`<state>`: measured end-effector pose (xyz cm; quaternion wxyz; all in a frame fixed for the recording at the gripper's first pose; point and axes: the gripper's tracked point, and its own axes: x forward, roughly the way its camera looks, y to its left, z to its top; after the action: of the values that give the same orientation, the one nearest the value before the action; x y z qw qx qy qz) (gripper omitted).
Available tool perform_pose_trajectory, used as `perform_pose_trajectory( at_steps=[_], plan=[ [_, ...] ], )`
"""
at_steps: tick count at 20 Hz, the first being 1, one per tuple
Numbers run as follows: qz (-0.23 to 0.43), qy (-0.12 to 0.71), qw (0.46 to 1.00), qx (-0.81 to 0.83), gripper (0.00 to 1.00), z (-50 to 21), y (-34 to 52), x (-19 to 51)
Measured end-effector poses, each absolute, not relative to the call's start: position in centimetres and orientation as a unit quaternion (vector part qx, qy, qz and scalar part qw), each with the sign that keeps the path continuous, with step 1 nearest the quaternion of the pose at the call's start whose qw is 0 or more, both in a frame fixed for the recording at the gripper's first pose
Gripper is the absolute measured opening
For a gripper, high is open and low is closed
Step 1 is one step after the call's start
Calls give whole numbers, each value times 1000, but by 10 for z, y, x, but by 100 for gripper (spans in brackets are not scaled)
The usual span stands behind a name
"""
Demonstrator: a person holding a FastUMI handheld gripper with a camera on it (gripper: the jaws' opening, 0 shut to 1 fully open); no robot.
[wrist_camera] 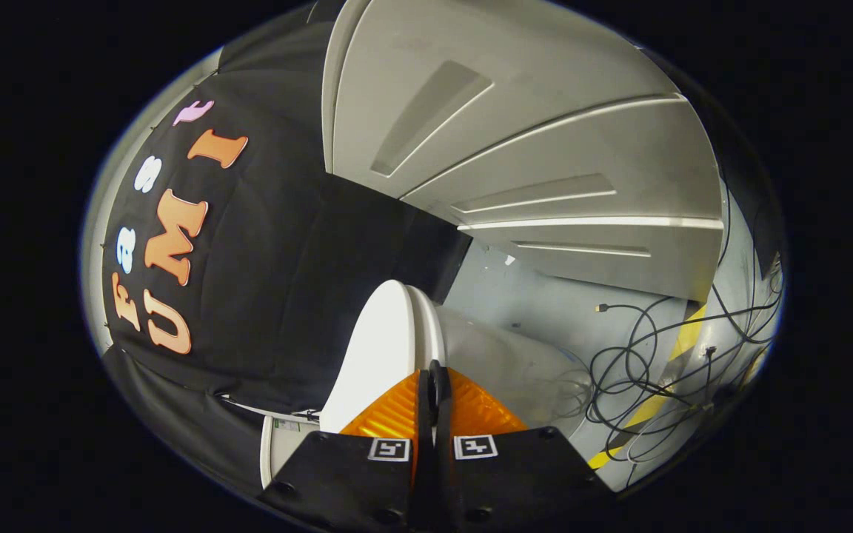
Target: Open the toilet lid.
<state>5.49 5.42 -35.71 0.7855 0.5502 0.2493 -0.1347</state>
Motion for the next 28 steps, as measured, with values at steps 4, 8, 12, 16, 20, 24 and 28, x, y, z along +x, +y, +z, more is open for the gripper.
perform_pose_trajectory(
  at_steps=[4, 8, 12, 16, 20, 24, 28],
  plan=[
    [-139, 246, 762, 583, 8, -356, 52, 56],
    [-131, 228, 787, 558, 8, -336, 54, 58],
    [-118, 212, 839, 488, 8, -305, 56, 69],
    [-113, 192, 866, 447, 8, -272, 58, 86],
    [-117, 153, 899, 393, 8, -229, 61, 107],
    [-77, 129, 931, 334, 8, -171, 92, 115],
    [-39, 120, 951, 281, 8, -127, 126, 123]
  ],
)
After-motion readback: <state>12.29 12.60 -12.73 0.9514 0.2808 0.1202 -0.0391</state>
